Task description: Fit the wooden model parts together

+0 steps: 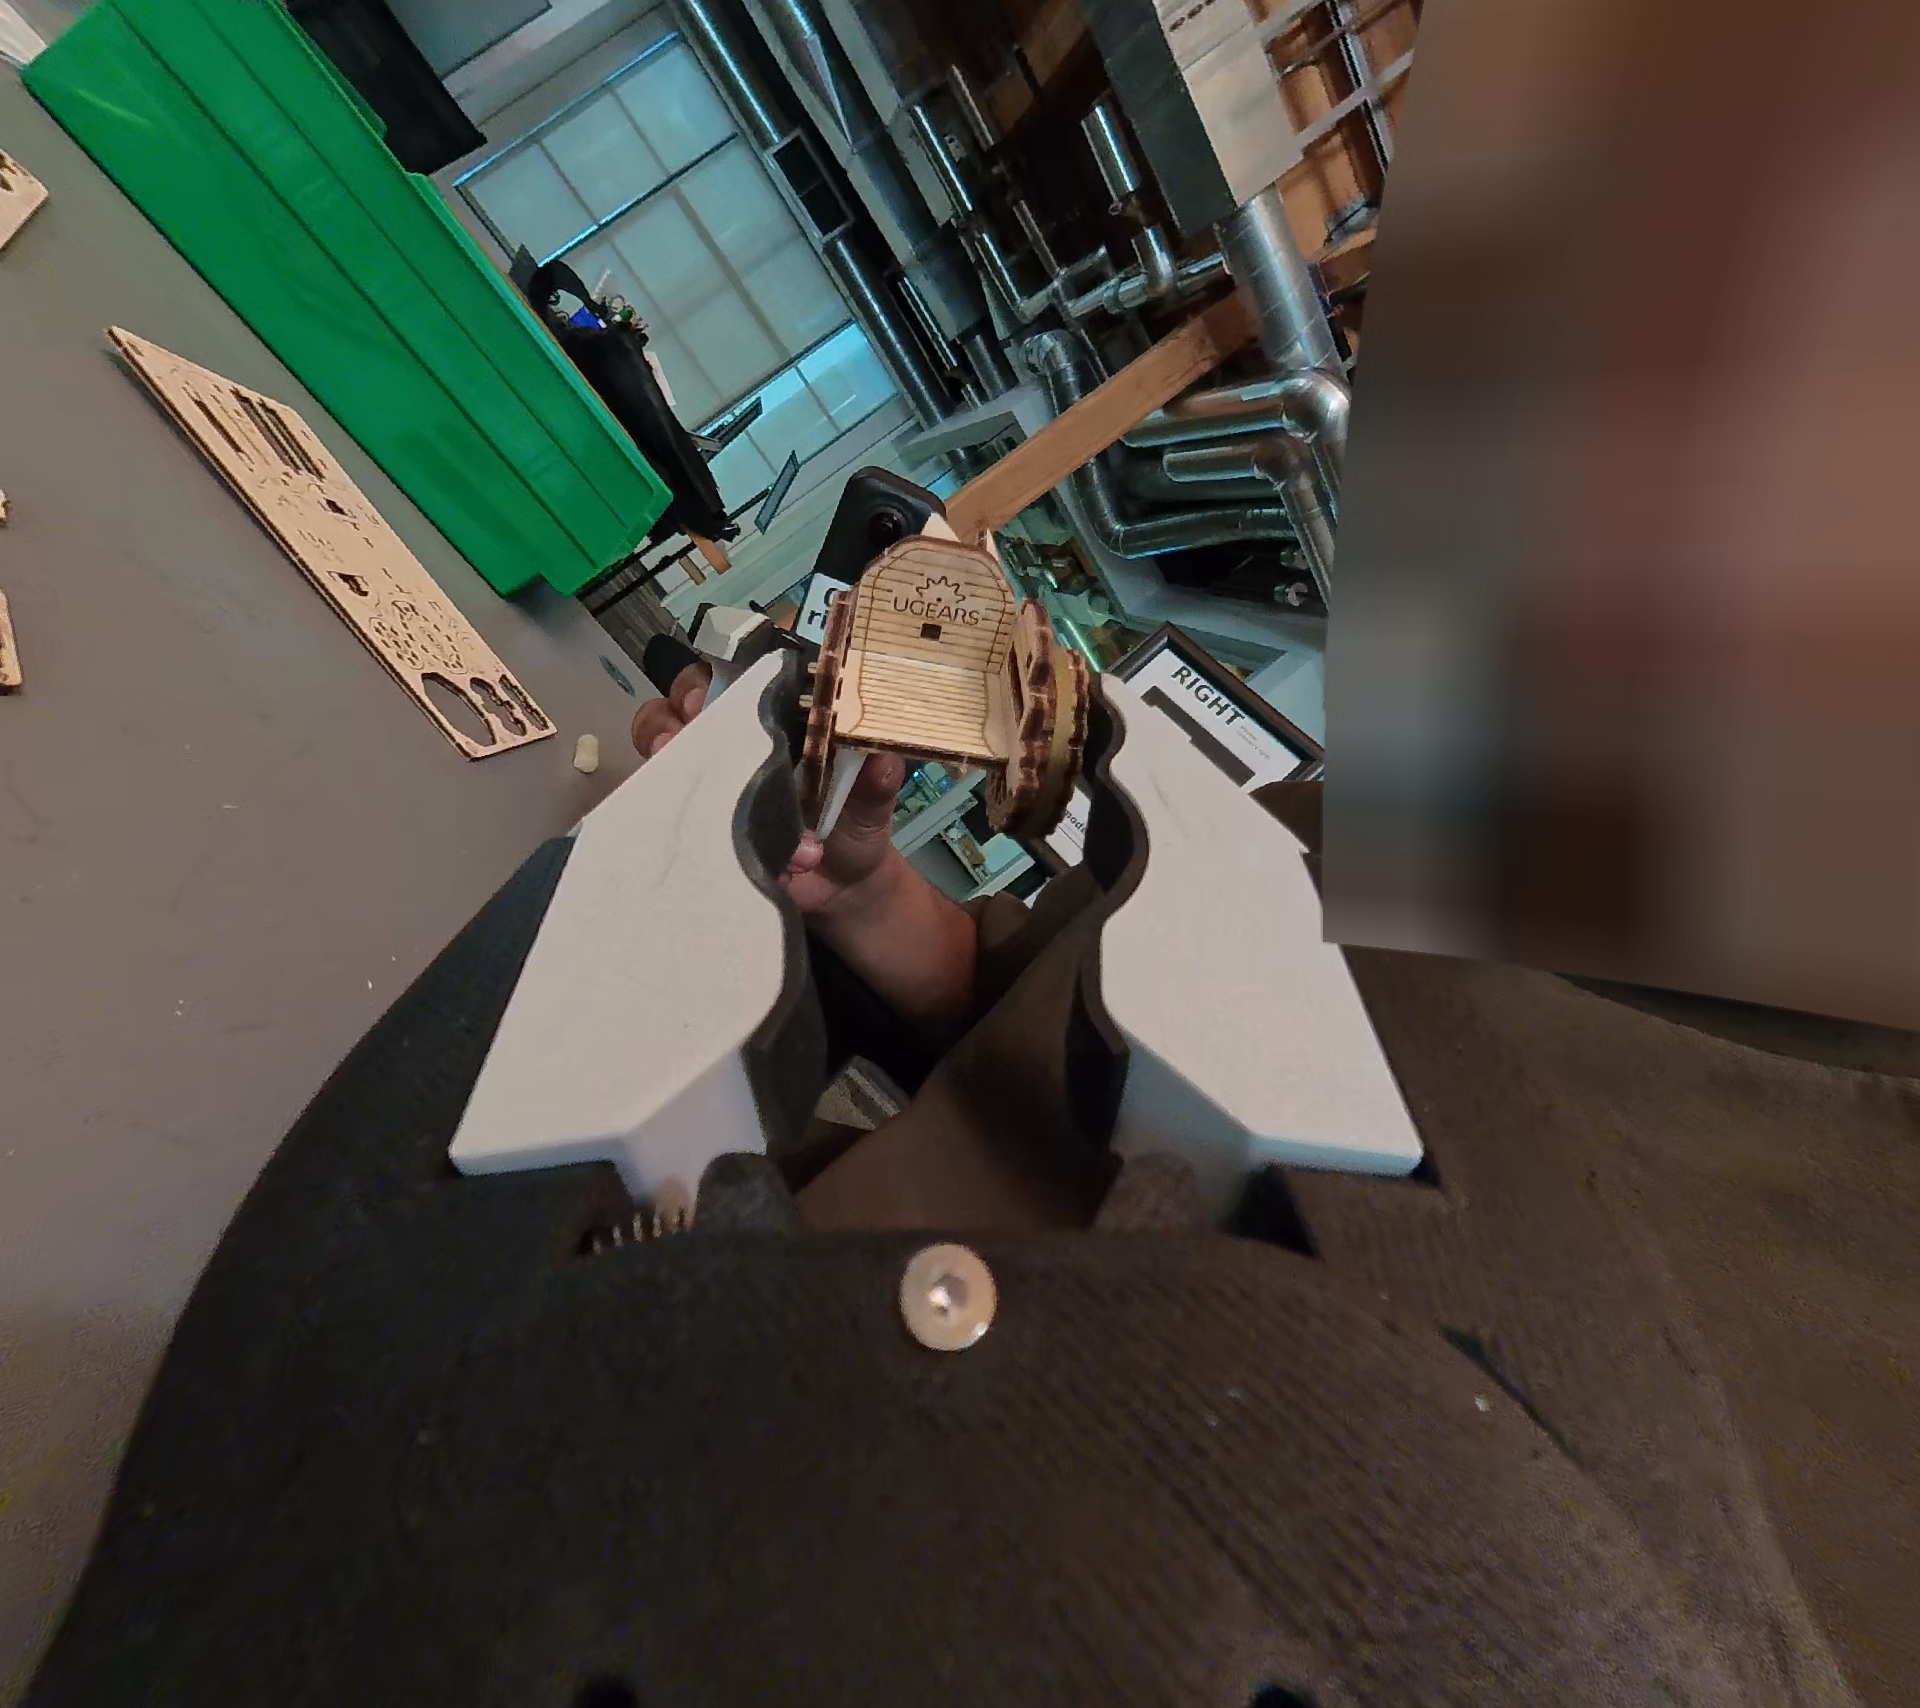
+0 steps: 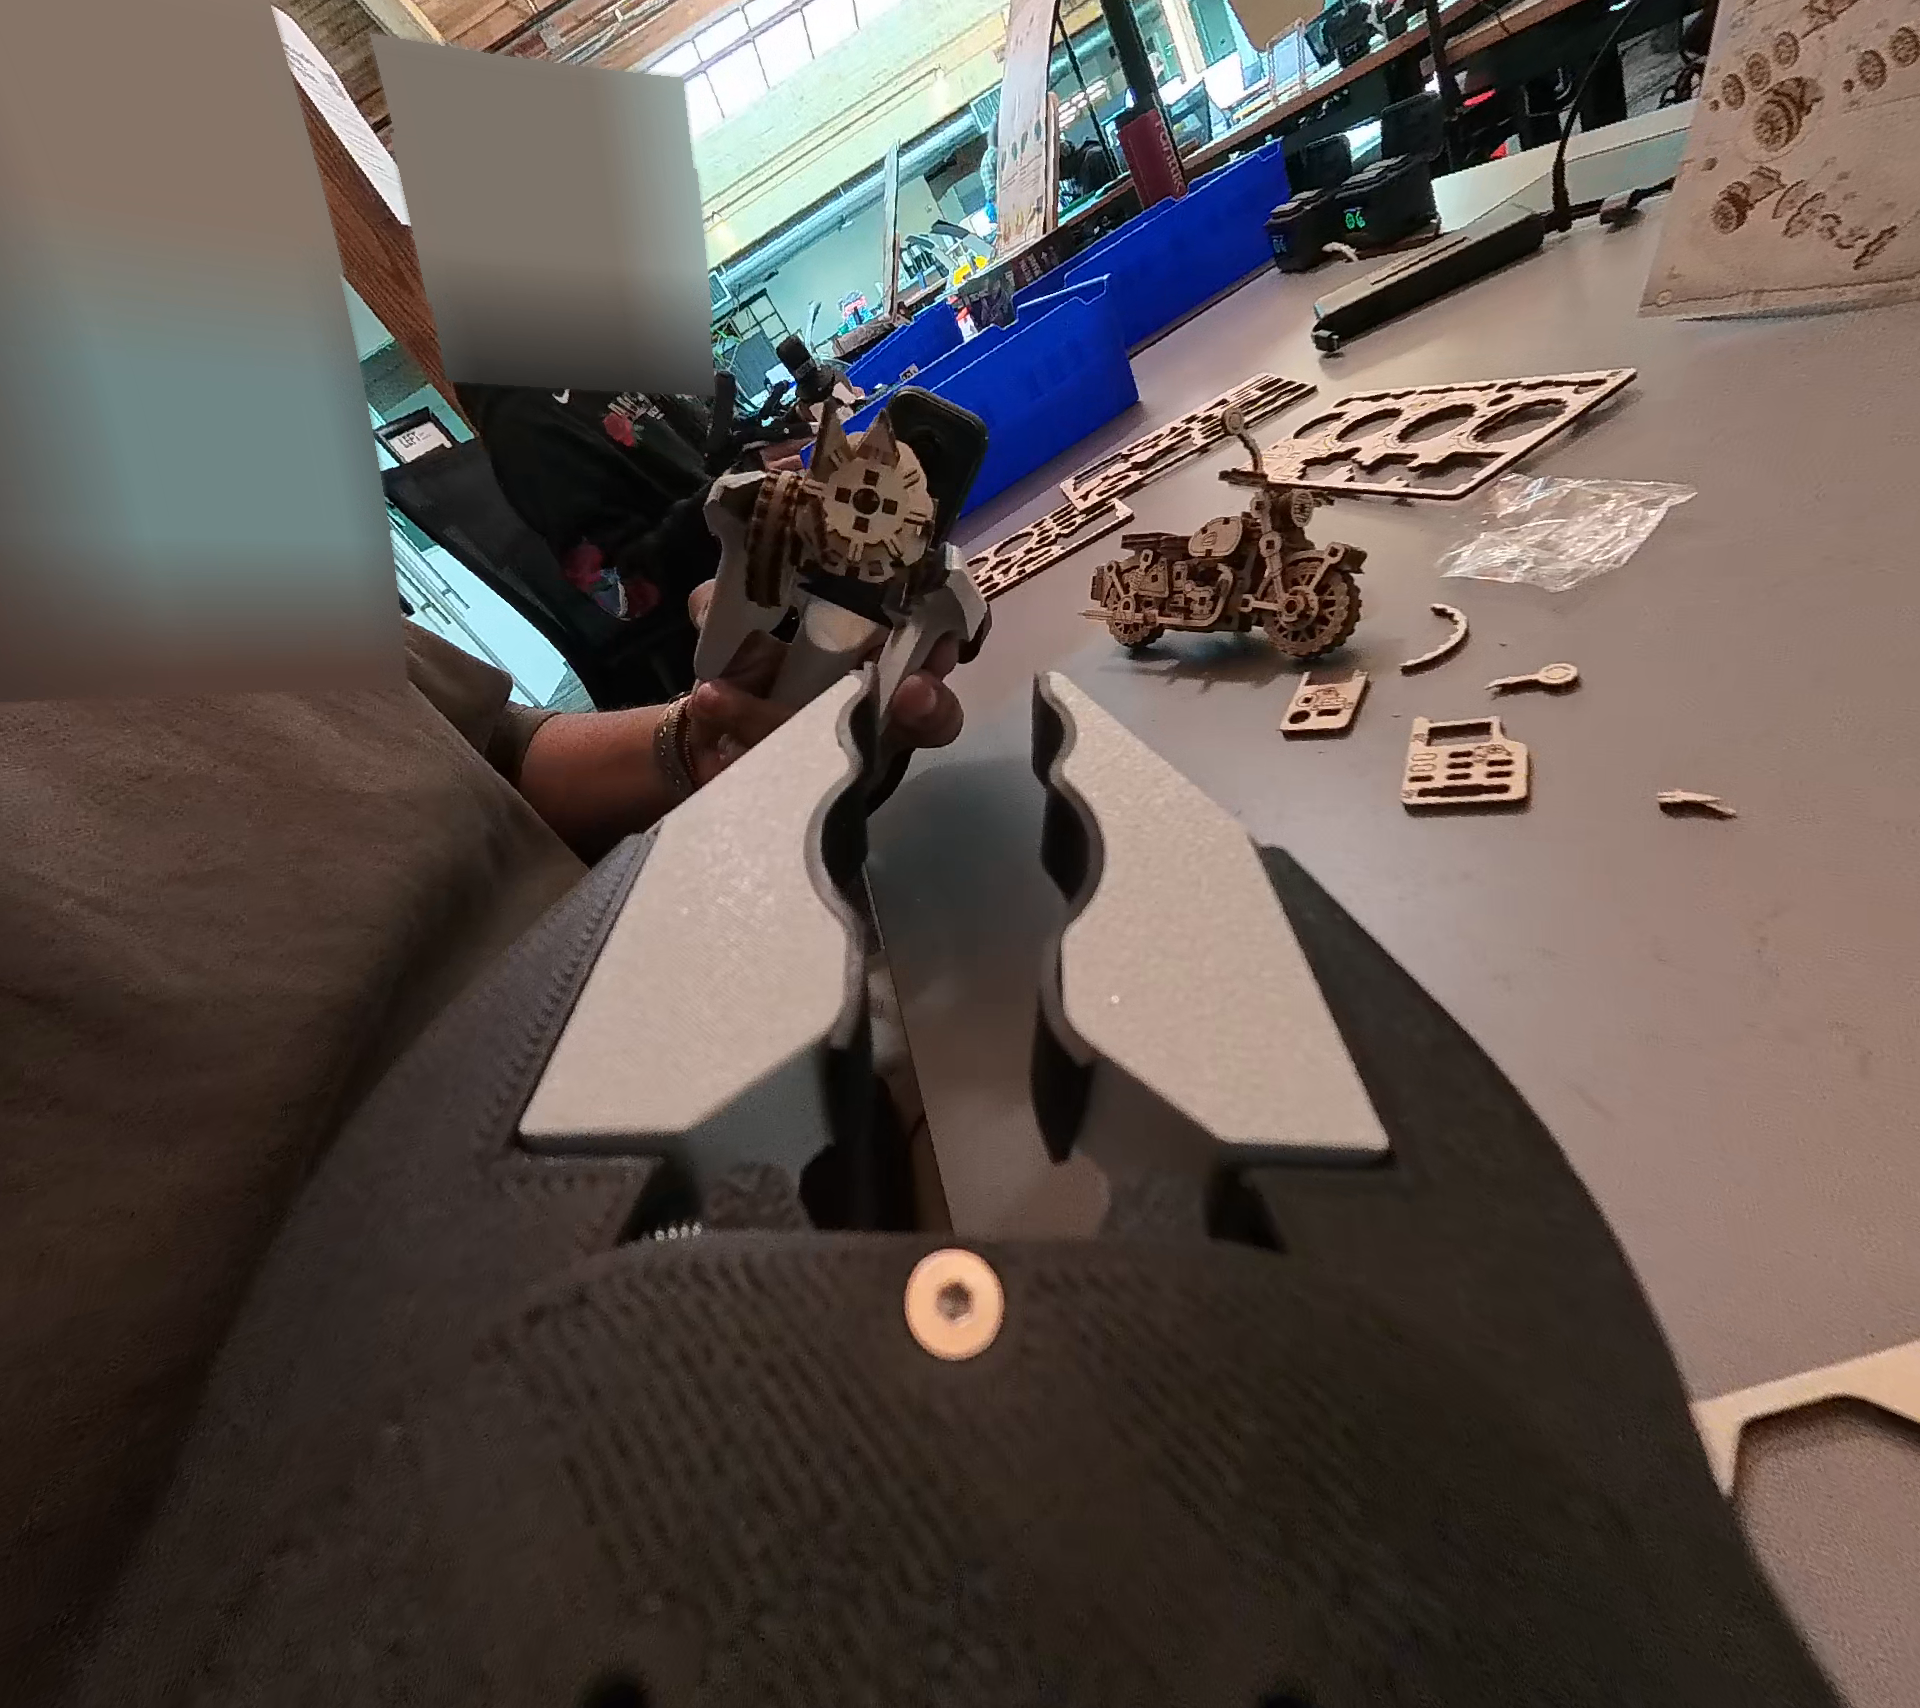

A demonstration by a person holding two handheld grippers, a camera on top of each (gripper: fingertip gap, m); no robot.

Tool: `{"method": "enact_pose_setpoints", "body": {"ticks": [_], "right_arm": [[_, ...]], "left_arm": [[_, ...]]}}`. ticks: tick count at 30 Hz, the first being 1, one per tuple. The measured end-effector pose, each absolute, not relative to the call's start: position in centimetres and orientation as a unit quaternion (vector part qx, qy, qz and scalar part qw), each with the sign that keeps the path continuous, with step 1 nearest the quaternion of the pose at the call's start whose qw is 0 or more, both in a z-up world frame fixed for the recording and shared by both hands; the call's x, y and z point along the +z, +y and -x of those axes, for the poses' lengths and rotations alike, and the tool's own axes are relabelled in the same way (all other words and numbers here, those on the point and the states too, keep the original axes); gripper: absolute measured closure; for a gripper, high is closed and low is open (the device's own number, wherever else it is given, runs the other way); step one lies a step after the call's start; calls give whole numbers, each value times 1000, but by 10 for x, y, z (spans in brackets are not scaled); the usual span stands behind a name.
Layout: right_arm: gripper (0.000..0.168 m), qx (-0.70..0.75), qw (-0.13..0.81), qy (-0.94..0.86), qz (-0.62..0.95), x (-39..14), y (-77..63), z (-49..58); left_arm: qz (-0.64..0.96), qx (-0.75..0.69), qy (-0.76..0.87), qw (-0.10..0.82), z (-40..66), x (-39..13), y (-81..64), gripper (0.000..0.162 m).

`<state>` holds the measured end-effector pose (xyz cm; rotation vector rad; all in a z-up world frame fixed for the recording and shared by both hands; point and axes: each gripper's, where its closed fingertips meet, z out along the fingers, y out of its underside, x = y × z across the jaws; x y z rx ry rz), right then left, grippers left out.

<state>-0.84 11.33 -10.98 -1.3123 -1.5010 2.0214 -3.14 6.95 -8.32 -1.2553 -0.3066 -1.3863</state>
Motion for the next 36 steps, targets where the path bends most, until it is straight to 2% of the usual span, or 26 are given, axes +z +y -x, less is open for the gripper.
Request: {"method": "enact_pose_setpoints", "body": {"ticks": [1, 8, 16, 22, 28, 36], "right_arm": [[141, 704, 150, -523, 457, -110, 113, 8], [140, 717, 140, -516, 447, -104, 110, 6], [127, 790, -20, -413, 452, -85, 104, -1], [116, 778, -85, -417, 463, -95, 88, -4], [136, 782, -90, -422, 450, -94, 81, -7], [144, 774, -56, -454, 438, -95, 78, -8]], "left_arm": [[539, -592, -130, 584, 31, -83, 69, 111], [564, -558, -108, 600, 27, -85, 70, 111], [651, -425, -17, 629, 14, -97, 72, 111], [693, -338, 64, 634, -4, -109, 71, 111], [687, -356, 63, 630, -8, -107, 70, 111], [689, -364, 72, 622, -15, -108, 69, 111]]}}
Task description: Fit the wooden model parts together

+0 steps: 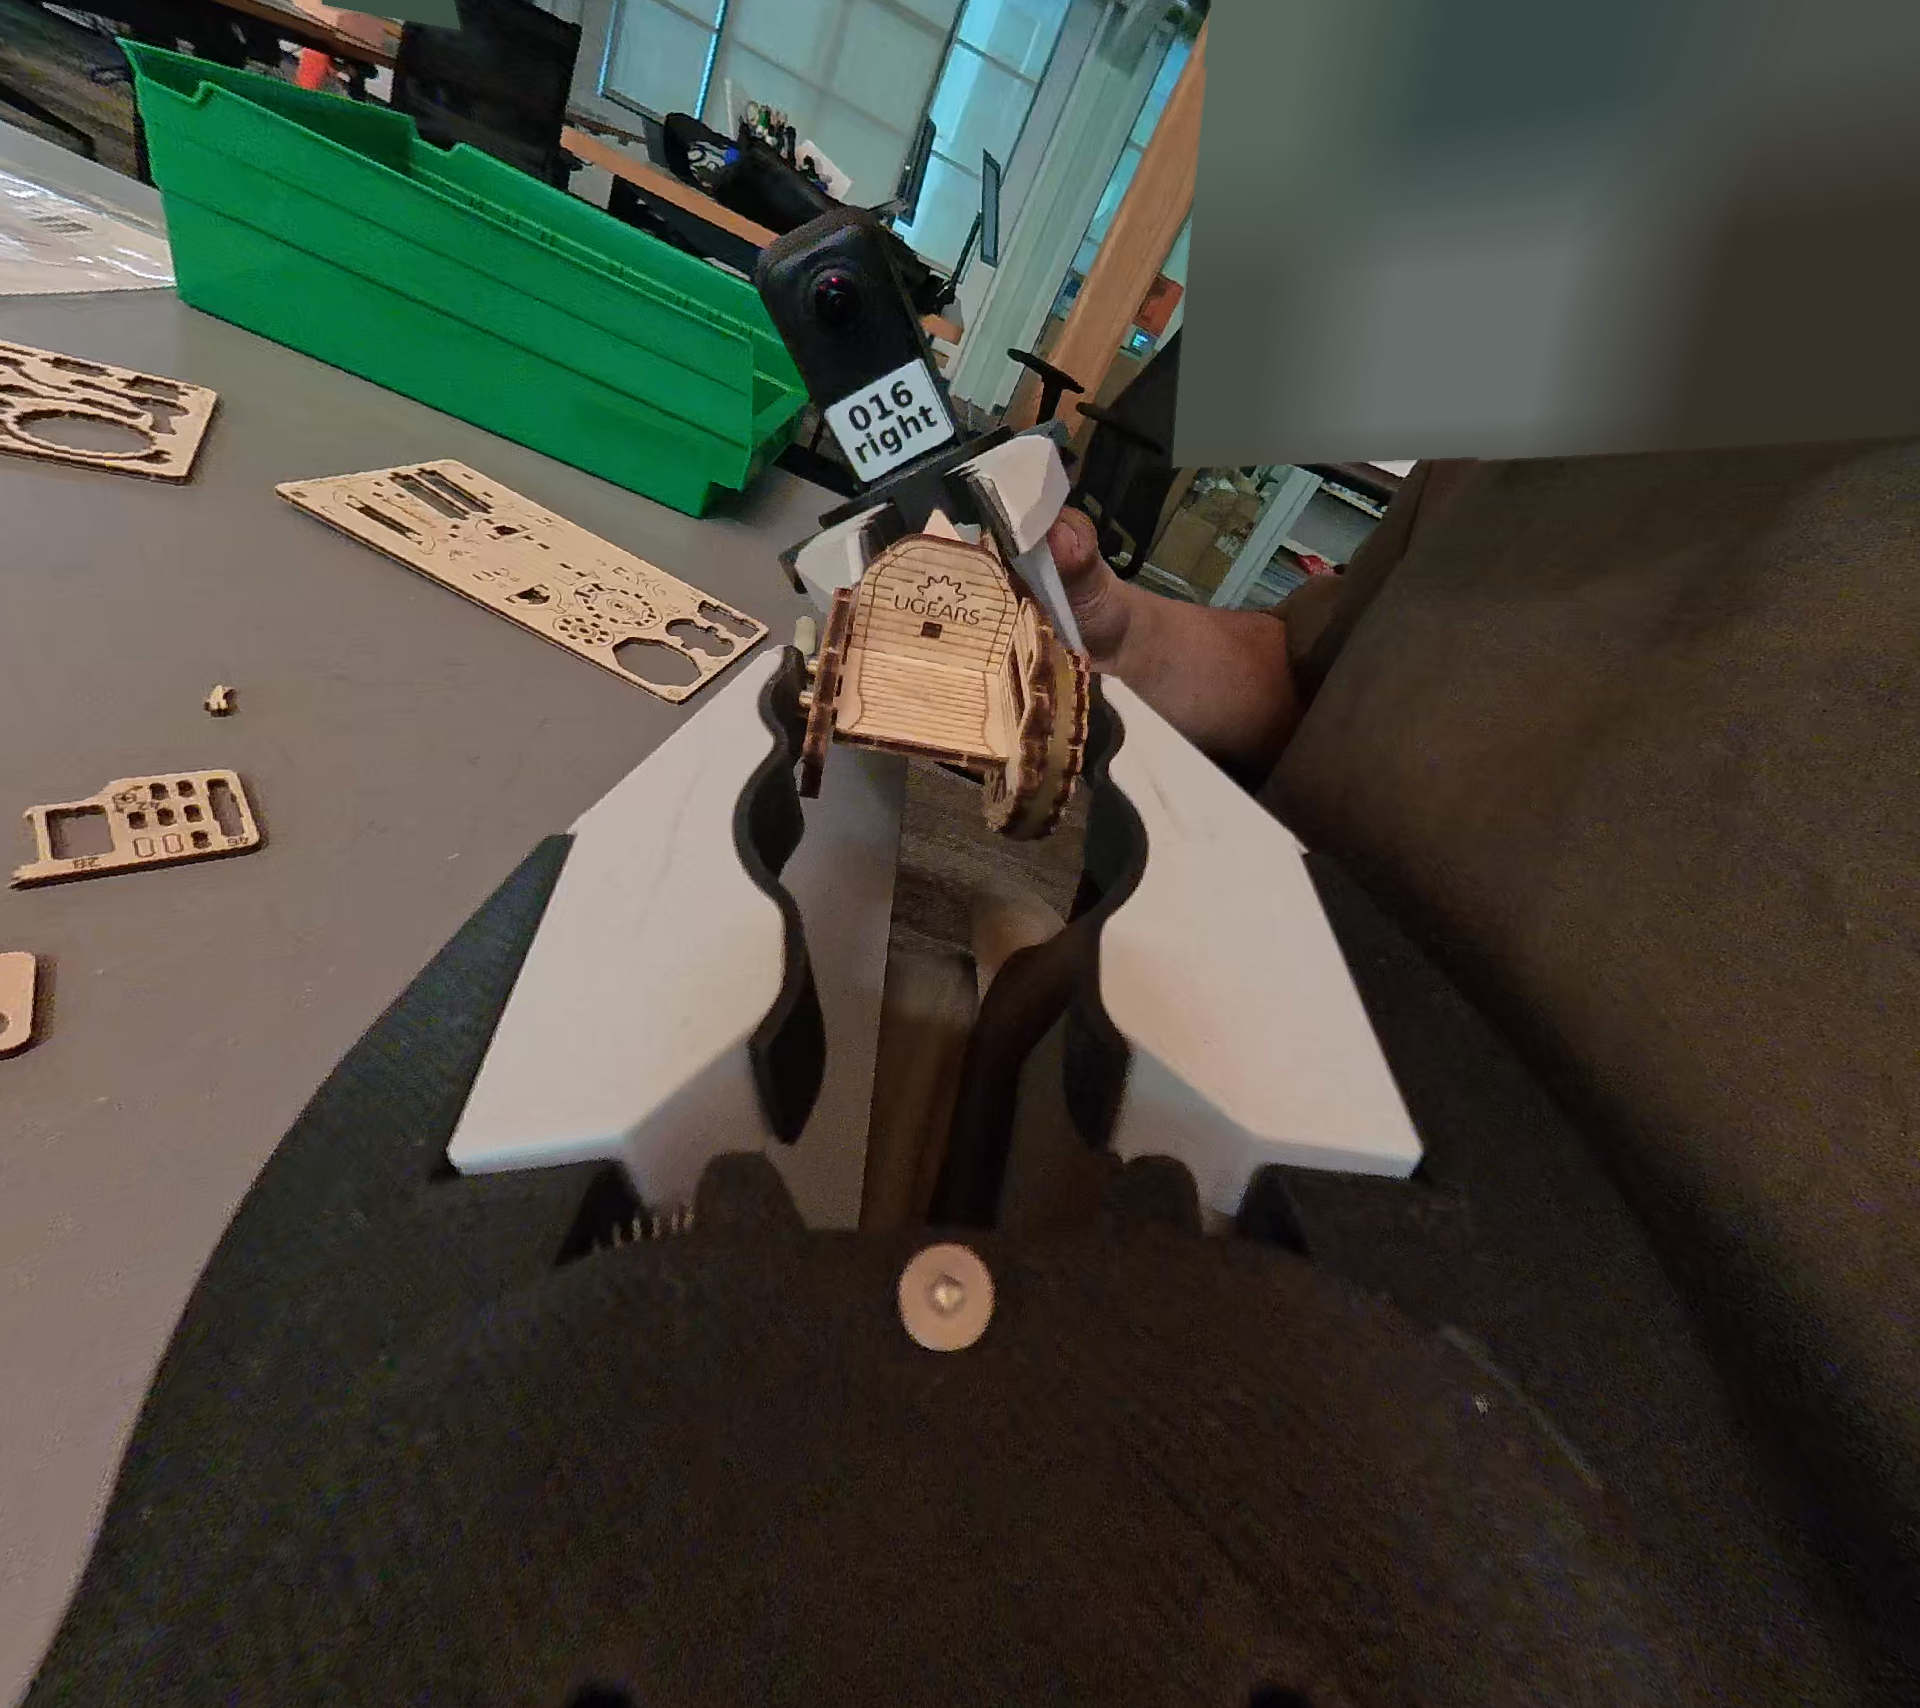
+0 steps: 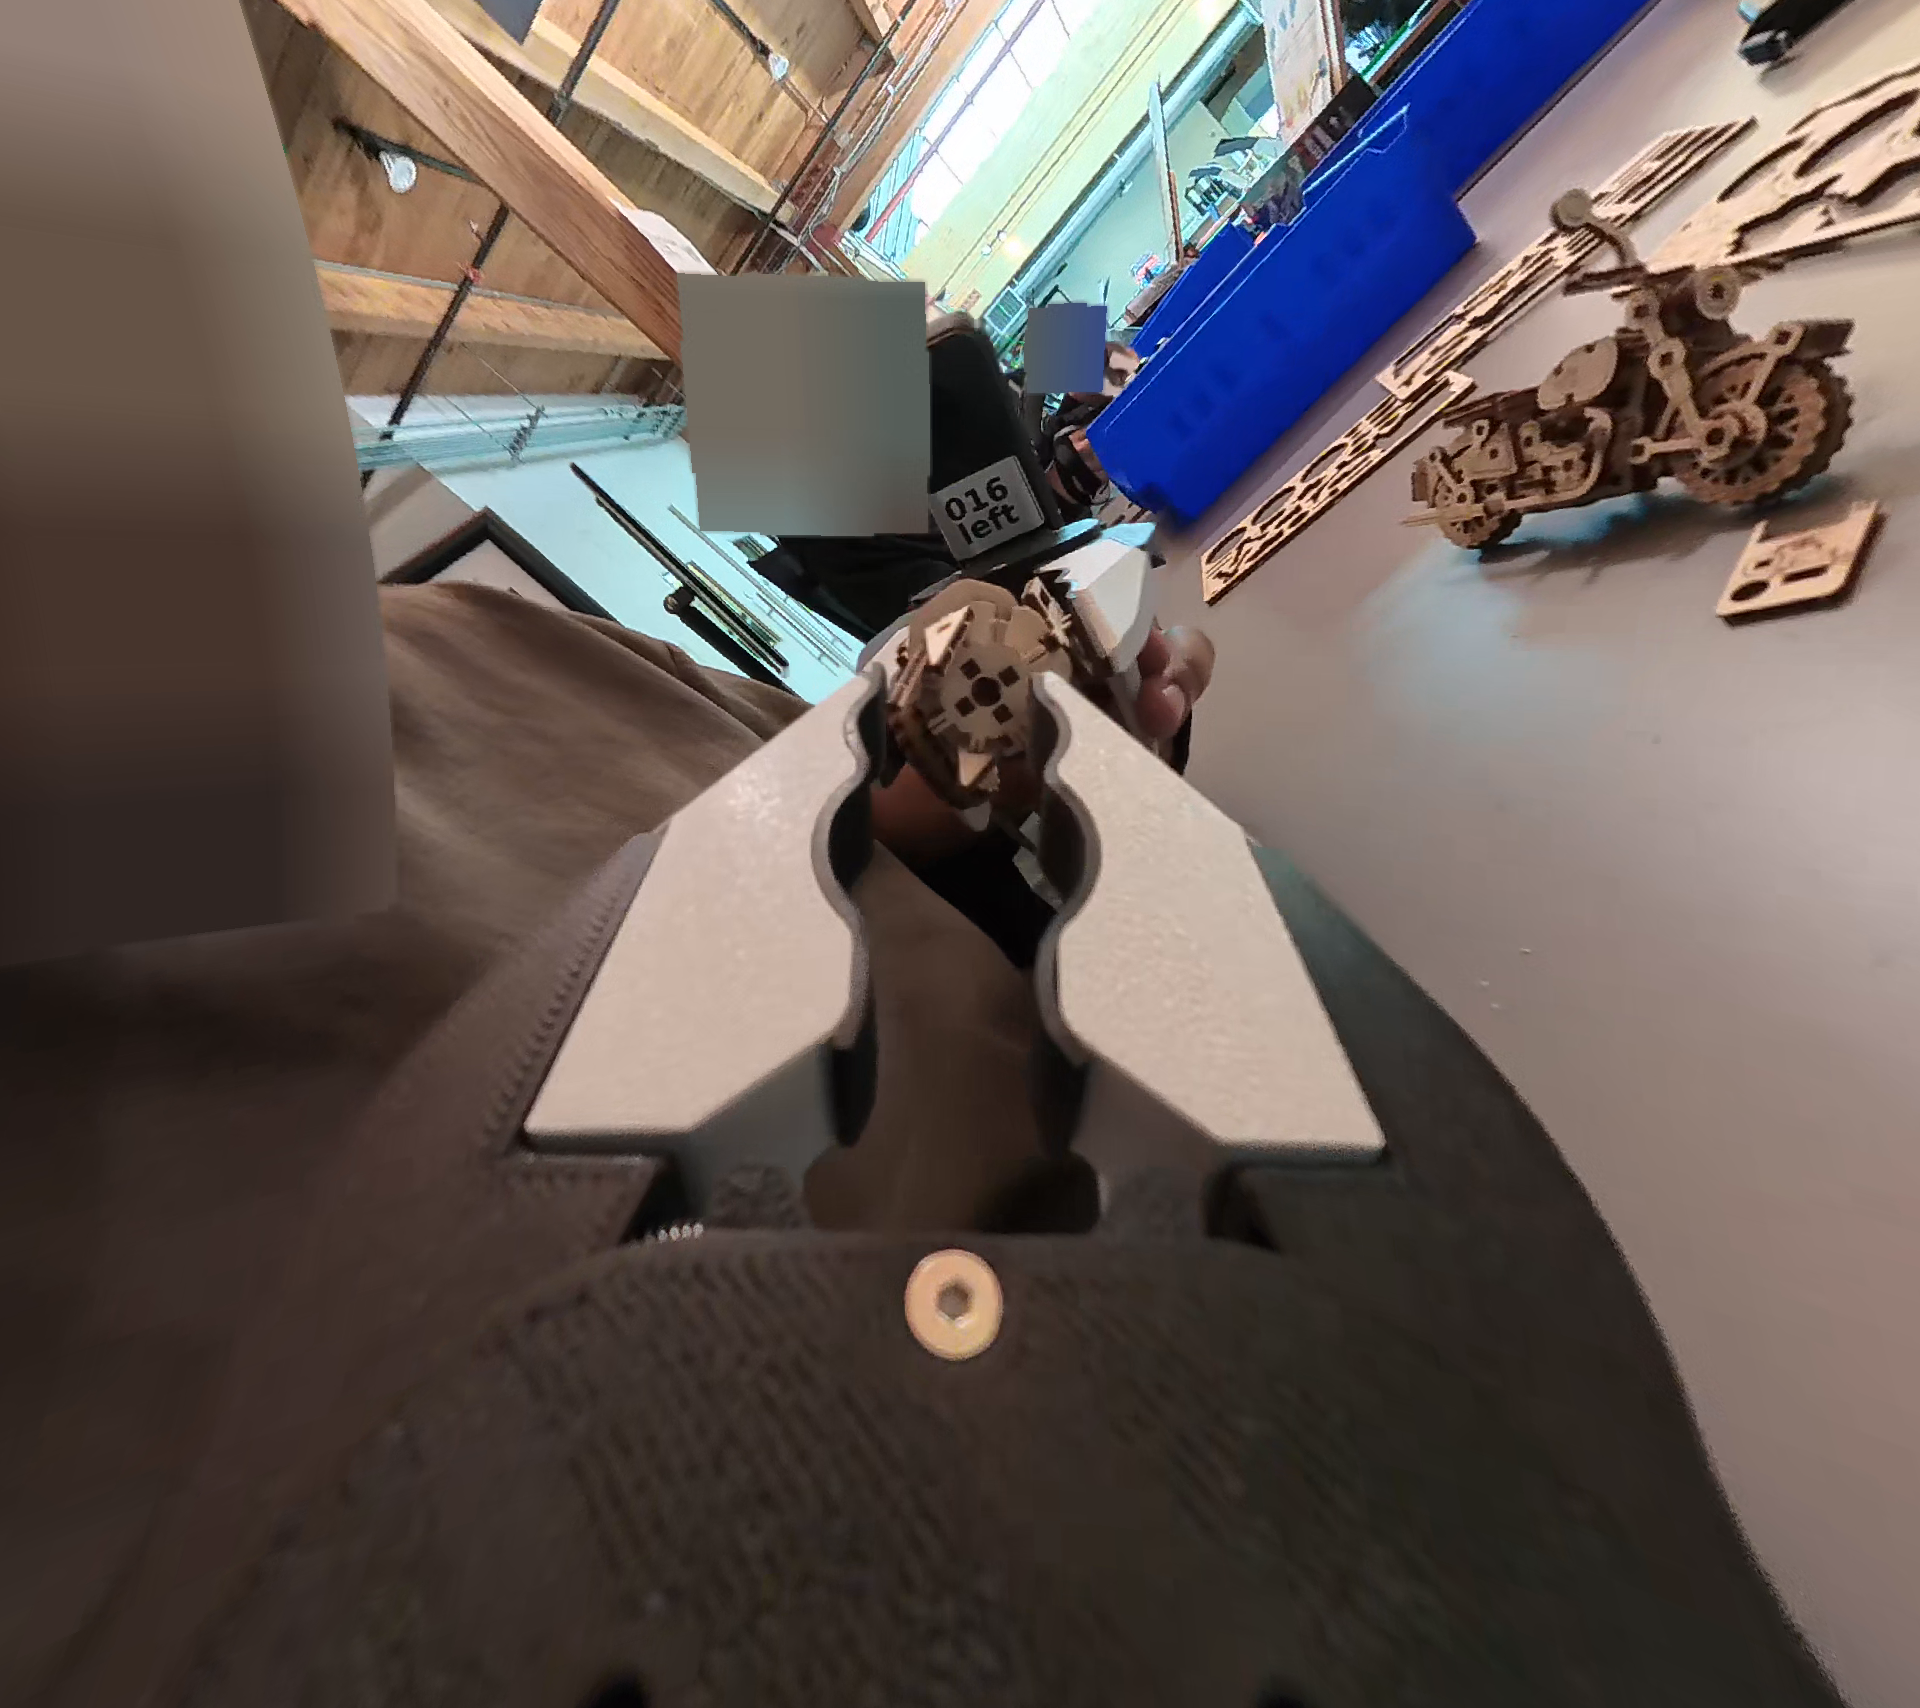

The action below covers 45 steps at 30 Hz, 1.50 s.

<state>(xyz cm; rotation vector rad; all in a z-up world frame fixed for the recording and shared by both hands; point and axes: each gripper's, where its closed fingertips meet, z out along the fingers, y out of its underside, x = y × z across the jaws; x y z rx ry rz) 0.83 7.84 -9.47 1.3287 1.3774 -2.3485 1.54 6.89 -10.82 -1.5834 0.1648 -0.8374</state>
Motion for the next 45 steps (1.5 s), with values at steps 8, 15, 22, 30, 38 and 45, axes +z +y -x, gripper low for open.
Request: {"method": "enact_pose_setpoints", "body": {"ticks": [8, 15, 22, 30, 38, 45], "right_arm": [[137, -769, 55, 464, -436, -98, 78, -8], [134, -761, 49, 485, -429, -98, 71, -11], [139, -761, 53, 485, -427, -98, 71, -12], [140, -753, 40, 498, -428, -100, 71, -12], [144, -748, 29, 500, -436, -102, 75, -10], [134, -719, 5, 534, -445, -111, 70, -9]], "left_arm": [[684, -370, 76, 624, -17, -106, 68, 111], [687, -372, 83, 619, -21, -108, 67, 111], [685, -378, 87, 616, -23, -108, 65, 111], [690, -371, 91, 614, -23, -110, 66, 111], [700, -360, 88, 611, -22, -113, 68, 111], [719, -340, 95, 599, -24, -122, 70, 111]]}}
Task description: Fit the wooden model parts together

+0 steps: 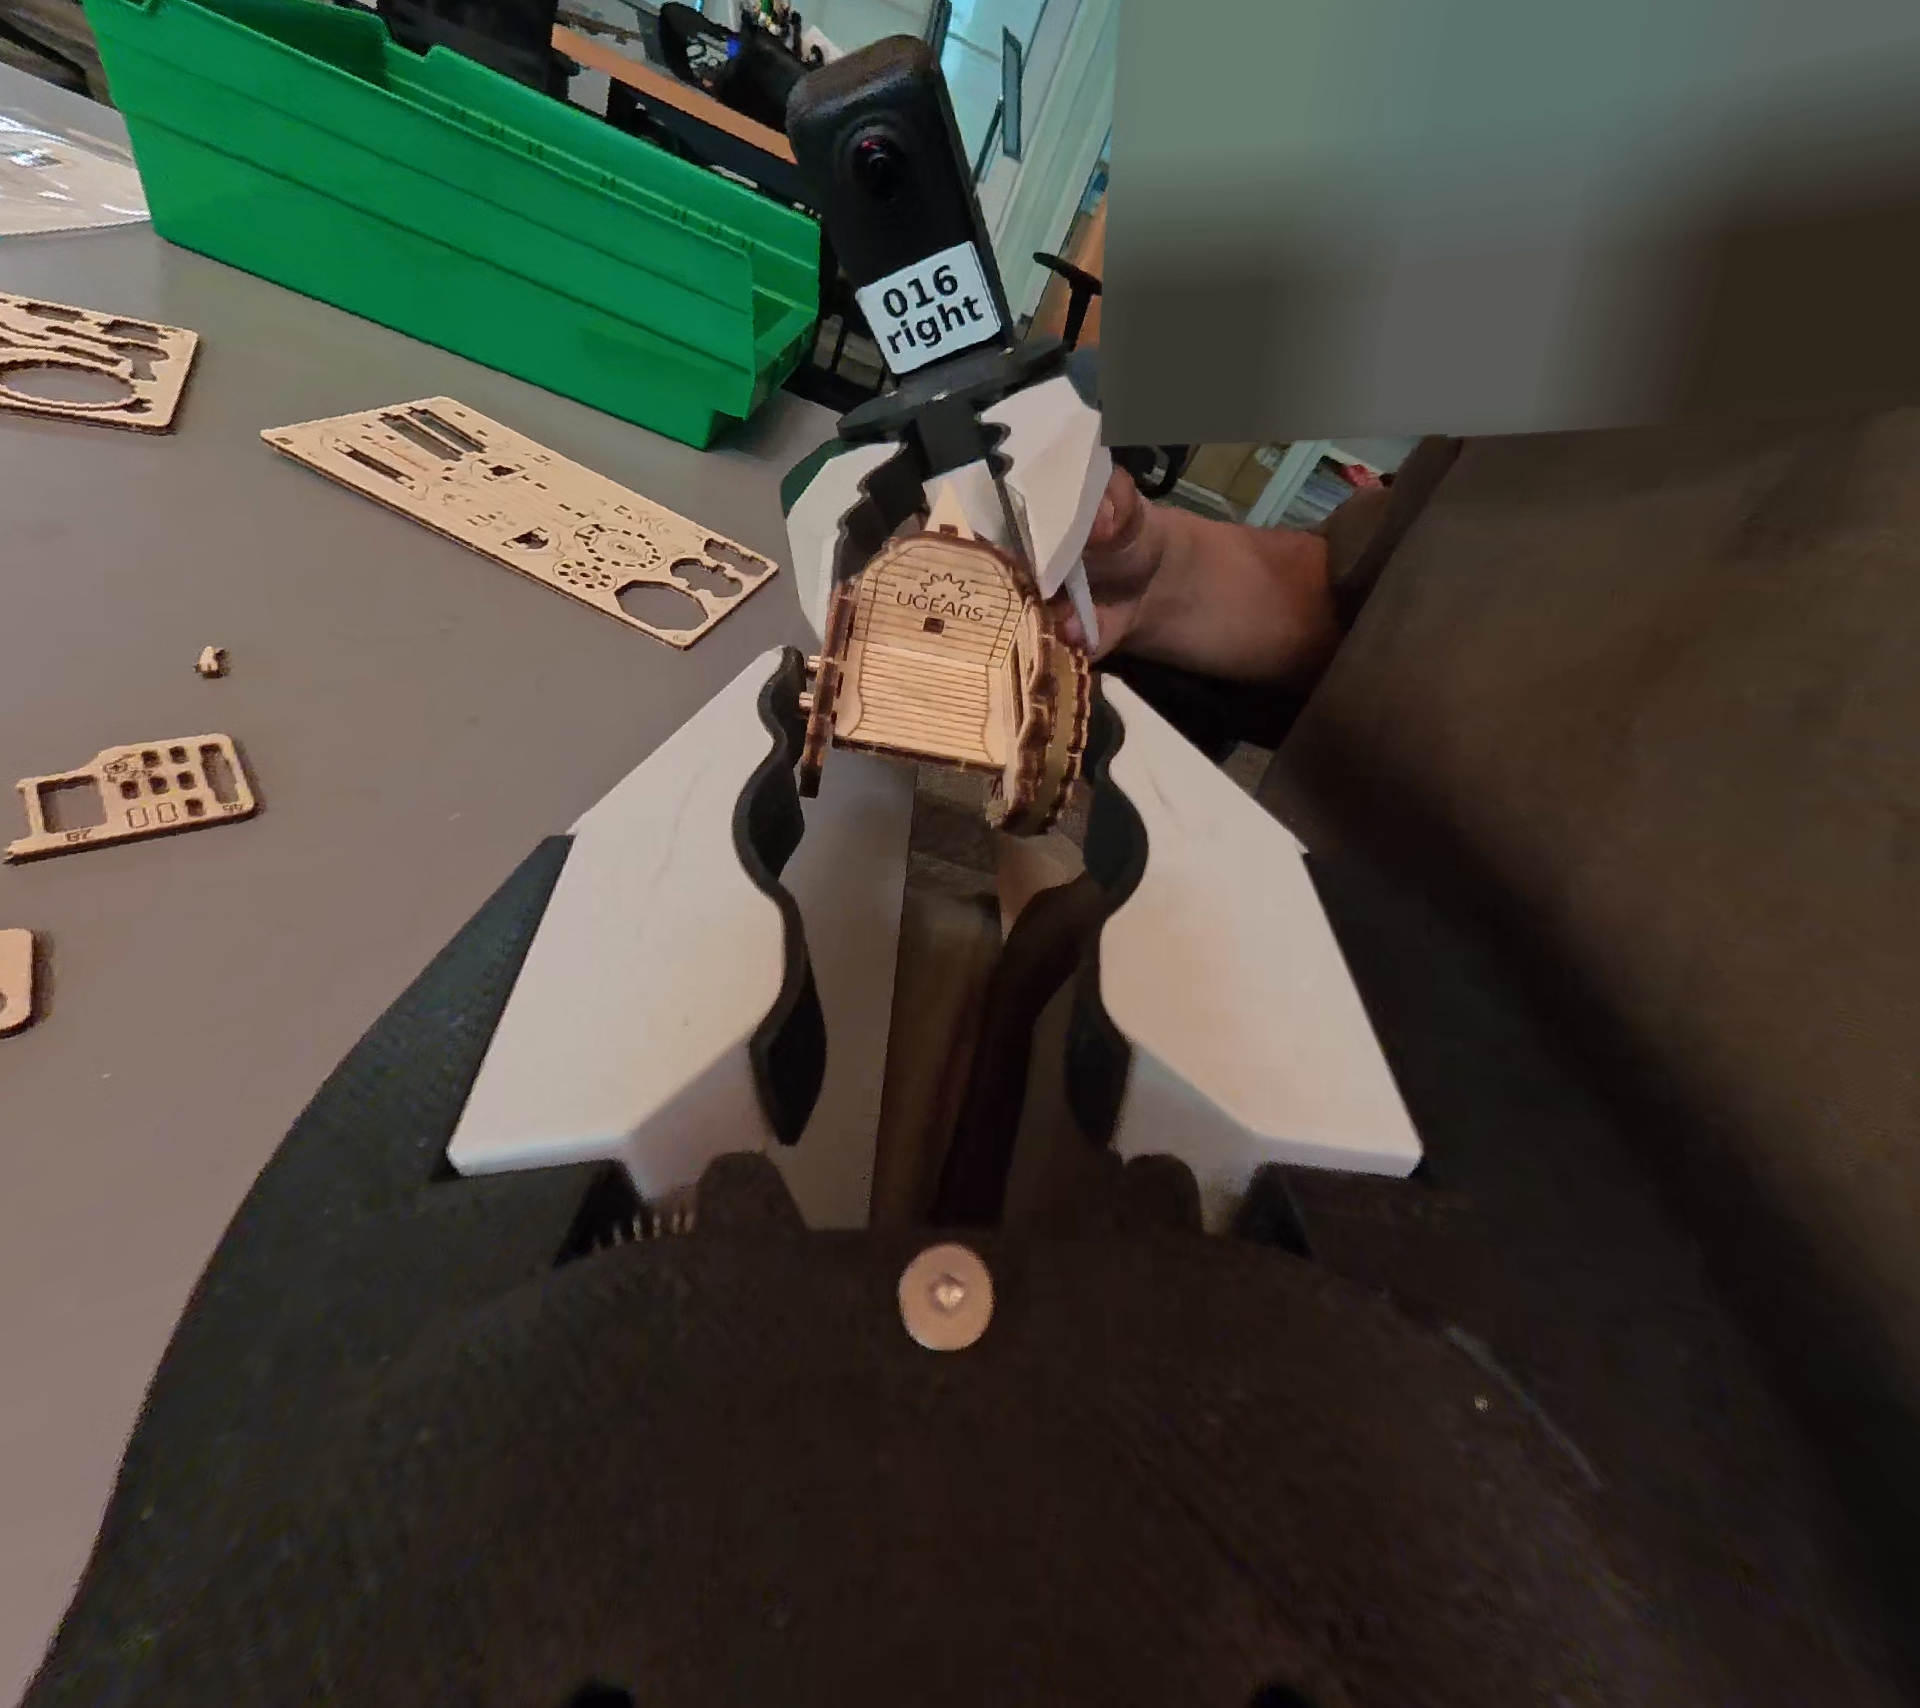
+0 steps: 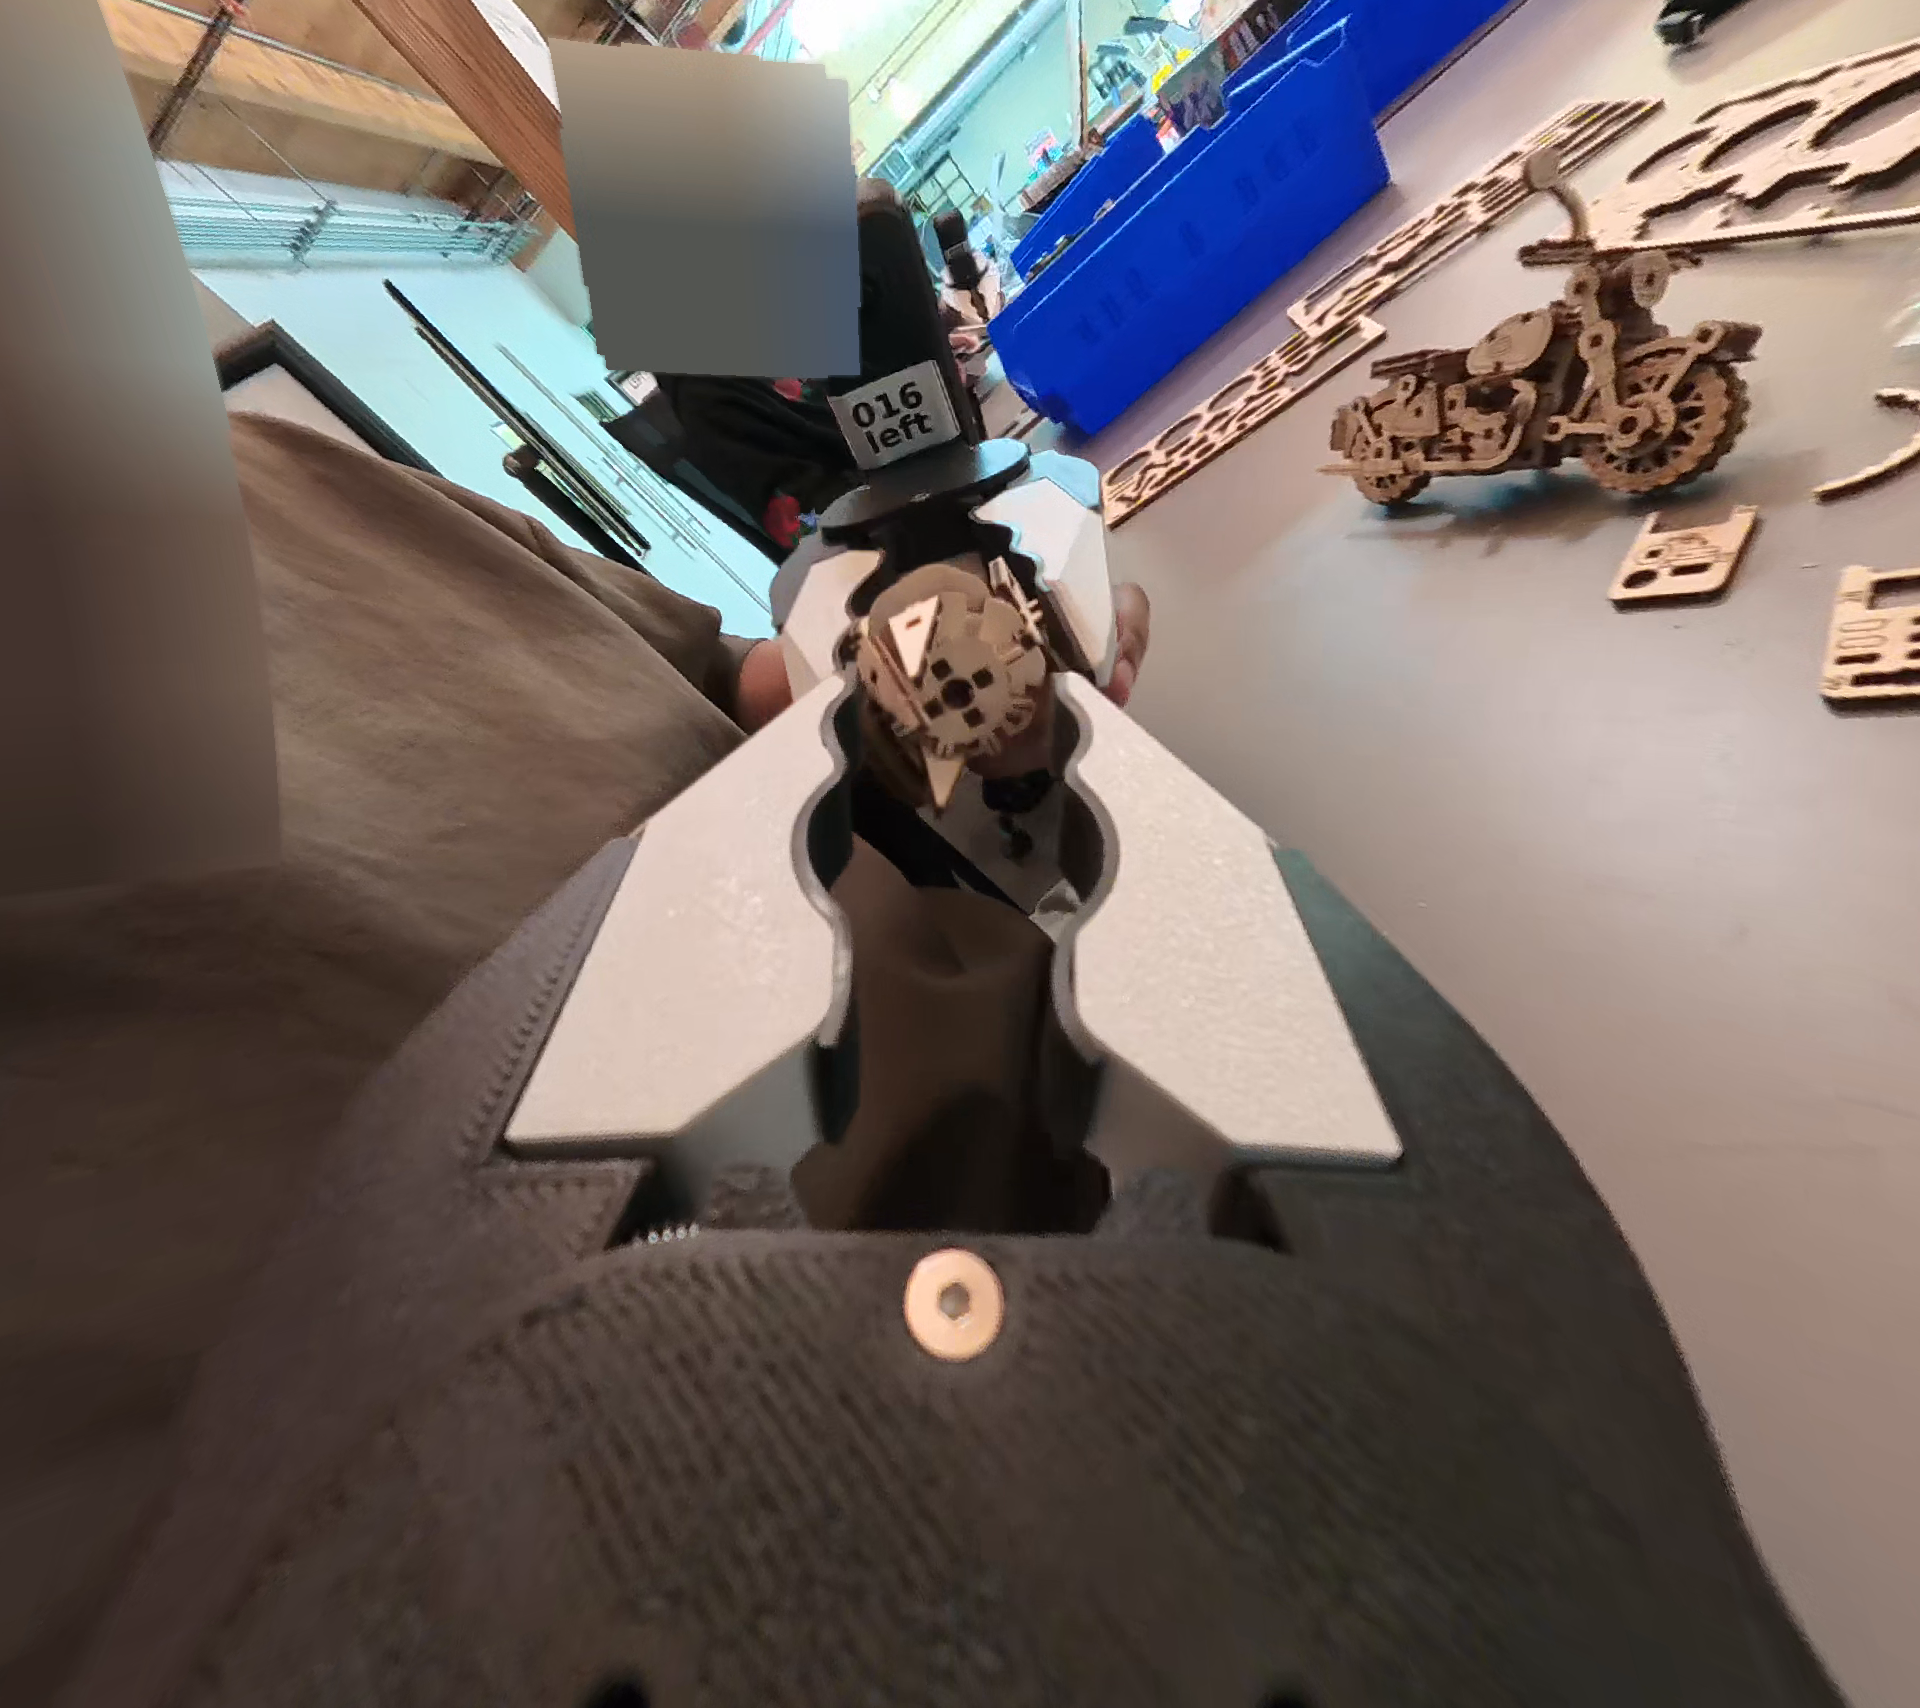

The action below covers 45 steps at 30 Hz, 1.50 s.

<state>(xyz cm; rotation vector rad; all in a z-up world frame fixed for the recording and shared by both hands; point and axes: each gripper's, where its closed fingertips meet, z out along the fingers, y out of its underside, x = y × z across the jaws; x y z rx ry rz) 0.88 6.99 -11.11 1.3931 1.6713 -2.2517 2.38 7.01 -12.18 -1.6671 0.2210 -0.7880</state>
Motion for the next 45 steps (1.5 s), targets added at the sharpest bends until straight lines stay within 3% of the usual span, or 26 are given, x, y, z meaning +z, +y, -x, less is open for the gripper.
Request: {"method": "enact_pose_setpoints", "body": {"ticks": [22, 29, 45], "right_arm": [[140, -720, 29, 527, -450, -111, 70, -10], [133, -724, 35, 529, -441, -105, 68, -13], [143, -714, 36, 541, -442, -107, 69, -15]], "left_arm": [[717, -352, 93, 594, -25, -122, 69, 111], [713, -361, 89, 594, -24, -120, 69, 111], [711, -372, 91, 589, -27, -119, 67, 111]]}}
